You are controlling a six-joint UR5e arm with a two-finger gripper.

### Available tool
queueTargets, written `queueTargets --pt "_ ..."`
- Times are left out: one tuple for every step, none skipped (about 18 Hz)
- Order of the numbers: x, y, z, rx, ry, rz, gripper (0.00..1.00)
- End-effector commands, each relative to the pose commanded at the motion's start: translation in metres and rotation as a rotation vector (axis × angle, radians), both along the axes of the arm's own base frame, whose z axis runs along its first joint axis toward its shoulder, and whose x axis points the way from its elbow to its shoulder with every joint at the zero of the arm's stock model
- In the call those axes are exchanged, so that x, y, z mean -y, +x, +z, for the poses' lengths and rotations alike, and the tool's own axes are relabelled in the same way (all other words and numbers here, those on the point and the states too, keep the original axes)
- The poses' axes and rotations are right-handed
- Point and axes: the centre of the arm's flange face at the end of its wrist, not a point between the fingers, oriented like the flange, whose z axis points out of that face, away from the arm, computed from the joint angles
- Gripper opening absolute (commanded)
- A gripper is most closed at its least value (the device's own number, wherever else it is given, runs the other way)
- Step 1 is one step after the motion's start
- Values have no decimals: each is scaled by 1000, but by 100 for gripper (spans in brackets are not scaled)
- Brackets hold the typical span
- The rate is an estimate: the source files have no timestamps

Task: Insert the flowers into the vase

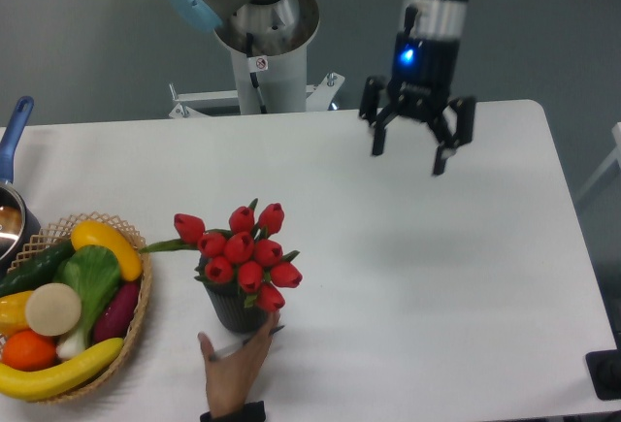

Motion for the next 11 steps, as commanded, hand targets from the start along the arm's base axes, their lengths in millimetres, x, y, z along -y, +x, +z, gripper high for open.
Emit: queueTargets --pt "2 -2 2 -12 -35 -19 100" --pt "5 -3 5 -21 -69 -52 100" --pt "10 -2 9 -29 -102 -97 100" --pt "17 -3 9 -33 -137 -142 100" --pt "29 -5 10 -39 -162 -176 100" --pt "40 -10 9 -41 -184 -207 100" --pt "48 -12 9 -43 -201 -235 100" --pt "52 -13 8 -47 -211 -255 100" --pt "55 -14 7 -50 -216 -263 100" --pt "56 -14 7 -51 -215 -263 100" --pt "56 -14 7 -51 -212 -262 100"
